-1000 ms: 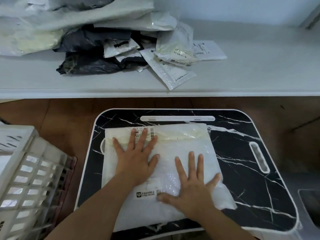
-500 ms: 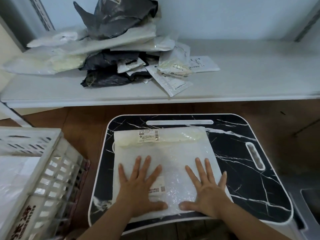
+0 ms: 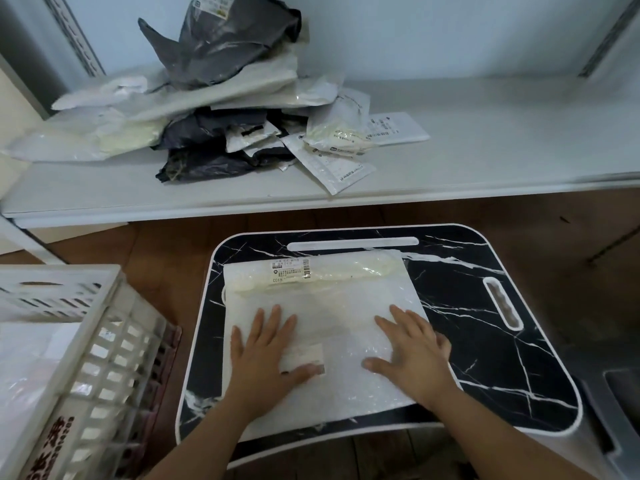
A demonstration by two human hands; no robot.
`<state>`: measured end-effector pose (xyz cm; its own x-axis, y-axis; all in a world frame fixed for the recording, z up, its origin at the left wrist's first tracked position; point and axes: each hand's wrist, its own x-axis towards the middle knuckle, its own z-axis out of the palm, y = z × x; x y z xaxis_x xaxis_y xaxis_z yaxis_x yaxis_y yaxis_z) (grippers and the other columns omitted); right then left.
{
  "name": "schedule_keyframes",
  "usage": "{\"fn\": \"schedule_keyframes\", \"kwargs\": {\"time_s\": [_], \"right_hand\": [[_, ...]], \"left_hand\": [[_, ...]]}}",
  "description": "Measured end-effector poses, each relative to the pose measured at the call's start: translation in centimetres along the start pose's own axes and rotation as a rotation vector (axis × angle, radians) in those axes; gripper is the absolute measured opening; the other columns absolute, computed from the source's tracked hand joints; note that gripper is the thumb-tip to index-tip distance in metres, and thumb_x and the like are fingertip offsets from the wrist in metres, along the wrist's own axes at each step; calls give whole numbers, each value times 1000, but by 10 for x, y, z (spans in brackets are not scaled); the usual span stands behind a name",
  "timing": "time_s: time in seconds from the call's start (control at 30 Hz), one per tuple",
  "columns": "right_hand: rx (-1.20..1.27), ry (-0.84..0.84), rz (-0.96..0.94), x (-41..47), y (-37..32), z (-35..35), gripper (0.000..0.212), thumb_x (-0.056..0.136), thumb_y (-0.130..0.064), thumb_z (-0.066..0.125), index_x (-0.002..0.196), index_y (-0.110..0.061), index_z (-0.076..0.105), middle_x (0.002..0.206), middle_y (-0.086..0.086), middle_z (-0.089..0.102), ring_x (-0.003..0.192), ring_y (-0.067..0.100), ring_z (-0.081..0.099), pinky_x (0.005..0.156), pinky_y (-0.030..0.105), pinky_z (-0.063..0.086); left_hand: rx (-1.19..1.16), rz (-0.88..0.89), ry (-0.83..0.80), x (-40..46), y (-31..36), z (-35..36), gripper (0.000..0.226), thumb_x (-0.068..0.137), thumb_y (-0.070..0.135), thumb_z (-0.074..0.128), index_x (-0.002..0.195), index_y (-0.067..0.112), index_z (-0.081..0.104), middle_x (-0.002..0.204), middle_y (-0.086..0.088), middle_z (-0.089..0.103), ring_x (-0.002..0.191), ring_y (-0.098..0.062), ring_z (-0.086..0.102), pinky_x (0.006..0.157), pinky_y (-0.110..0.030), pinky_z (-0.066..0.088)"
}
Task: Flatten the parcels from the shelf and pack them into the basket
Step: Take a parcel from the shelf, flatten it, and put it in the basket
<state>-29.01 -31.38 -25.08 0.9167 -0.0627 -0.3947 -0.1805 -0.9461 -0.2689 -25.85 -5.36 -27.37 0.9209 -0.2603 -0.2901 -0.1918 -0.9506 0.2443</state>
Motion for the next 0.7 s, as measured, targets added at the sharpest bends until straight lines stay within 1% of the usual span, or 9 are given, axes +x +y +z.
{"fn": "schedule_keyframes", "kwargs": {"time_s": [0.07, 0.1, 0.23, 0.3, 0.4, 0.5, 0.57, 0.63, 0.7], "right_hand": [[17, 62, 43, 1, -3, 0, 84, 76, -77, 49, 147, -48, 17, 161, -8, -8, 146, 21, -8, 115, 50, 6], [4, 63, 51, 1, -5, -1, 81, 79, -73, 51, 148, -48, 18, 161, -6, -9, 146, 22, -8, 115, 50, 7], [-16, 35, 72, 4, -13, -6, 80, 80, -68, 57, 147, -45, 22, 160, -2, -10, 146, 26, -7, 114, 53, 11], [1, 21, 116, 7, -17, -12, 80, 76, -66, 63, 145, -47, 28, 159, 1, -12, 145, 29, -5, 112, 53, 15], [98, 47, 222, 9, -26, -20, 75, 70, -61, 73, 137, -47, 41, 157, 4, -6, 141, 31, 5, 107, 48, 22], [255, 121, 345, 9, -31, -26, 78, 72, -55, 75, 140, -37, 40, 156, 11, 9, 137, 34, 16, 105, 47, 30], [300, 128, 389, 10, -30, -27, 85, 74, -51, 76, 144, -31, 33, 154, 13, 17, 136, 35, 20, 103, 47, 34], [315, 162, 439, 10, -28, -29, 93, 73, -47, 78, 147, -24, 26, 152, 14, 25, 135, 35, 24, 104, 45, 33], [422, 198, 505, 10, -27, -32, 101, 72, -43, 80, 149, -13, 21, 148, 19, 32, 135, 37, 30, 107, 44, 31]], "left_hand": [[-71, -227, 58, -10, -9, 3, 110, 48, 95, -17, 145, 43, -20, 155, 0, -31, 141, -24, -31, 112, -55, -16], [-63, -272, 40, -16, -12, 5, 110, 47, 93, -23, 143, 41, -25, 155, -3, -30, 141, -24, -30, 112, -54, -15], [-33, -266, -73, -24, -18, 4, 107, 40, 87, -35, 133, 33, -39, 152, -5, -37, 139, -24, -34, 111, -55, -17], [-11, -271, -131, -18, -17, -2, 107, 41, 86, -32, 133, 31, -40, 149, -5, -41, 140, -26, -33, 111, -56, -16], [-10, -289, -199, -12, -17, -10, 104, 54, 87, -10, 138, 32, -36, 150, -5, -40, 141, -28, -31, 112, -57, -12], [-167, -369, -14, -9, -9, -22, 98, 81, 74, 44, 151, 31, -9, 159, -8, -15, 148, -29, -4, 117, -53, 9], [-435, -560, 183, -6, -9, -30, 101, 75, 52, 72, 151, 21, 13, 155, -13, 17, 140, -33, 26, 110, -49, 32], [-792, -752, 278, -5, -16, -38, 85, 70, 33, 82, 141, 11, 39, 135, -16, 45, 118, -36, 50, 97, -48, 47], [-1062, -816, 270, -8, -26, -48, 55, 73, 17, 81, 120, 2, 59, 109, -17, 63, 94, -36, 63, 85, -48, 54]]}}
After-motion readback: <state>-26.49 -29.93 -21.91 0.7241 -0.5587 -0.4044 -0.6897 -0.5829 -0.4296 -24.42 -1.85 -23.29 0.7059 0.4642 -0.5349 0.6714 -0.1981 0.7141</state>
